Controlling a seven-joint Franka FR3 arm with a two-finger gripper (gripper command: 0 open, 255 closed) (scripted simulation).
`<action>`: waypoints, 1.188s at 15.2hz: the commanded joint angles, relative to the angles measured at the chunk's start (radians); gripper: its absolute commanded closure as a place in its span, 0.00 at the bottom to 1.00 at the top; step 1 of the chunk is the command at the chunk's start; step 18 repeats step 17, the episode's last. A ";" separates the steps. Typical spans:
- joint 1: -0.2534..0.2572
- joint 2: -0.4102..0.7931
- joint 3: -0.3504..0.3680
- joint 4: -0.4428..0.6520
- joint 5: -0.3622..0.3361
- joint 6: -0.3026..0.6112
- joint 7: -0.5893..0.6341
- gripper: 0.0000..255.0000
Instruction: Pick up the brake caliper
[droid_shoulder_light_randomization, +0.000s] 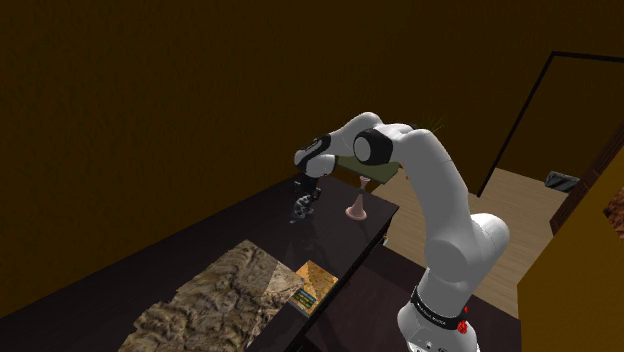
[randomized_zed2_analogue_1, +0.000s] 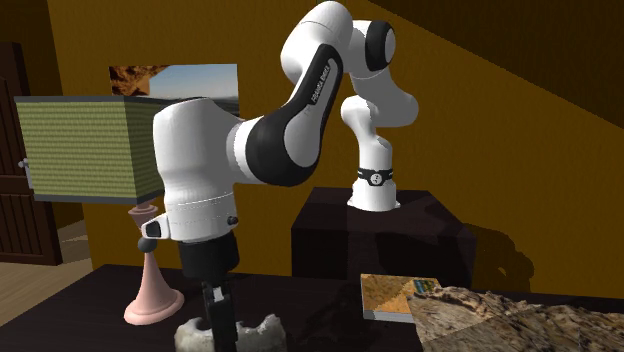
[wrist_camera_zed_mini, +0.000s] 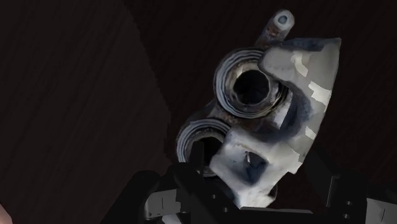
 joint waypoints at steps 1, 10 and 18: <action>0.001 -0.009 -0.002 -0.005 -0.002 -0.005 0.002 1.00; 0.011 -0.097 -0.017 -0.030 -0.018 -0.068 0.021 1.00; 0.015 -0.143 -0.025 -0.034 -0.029 -0.109 0.034 1.00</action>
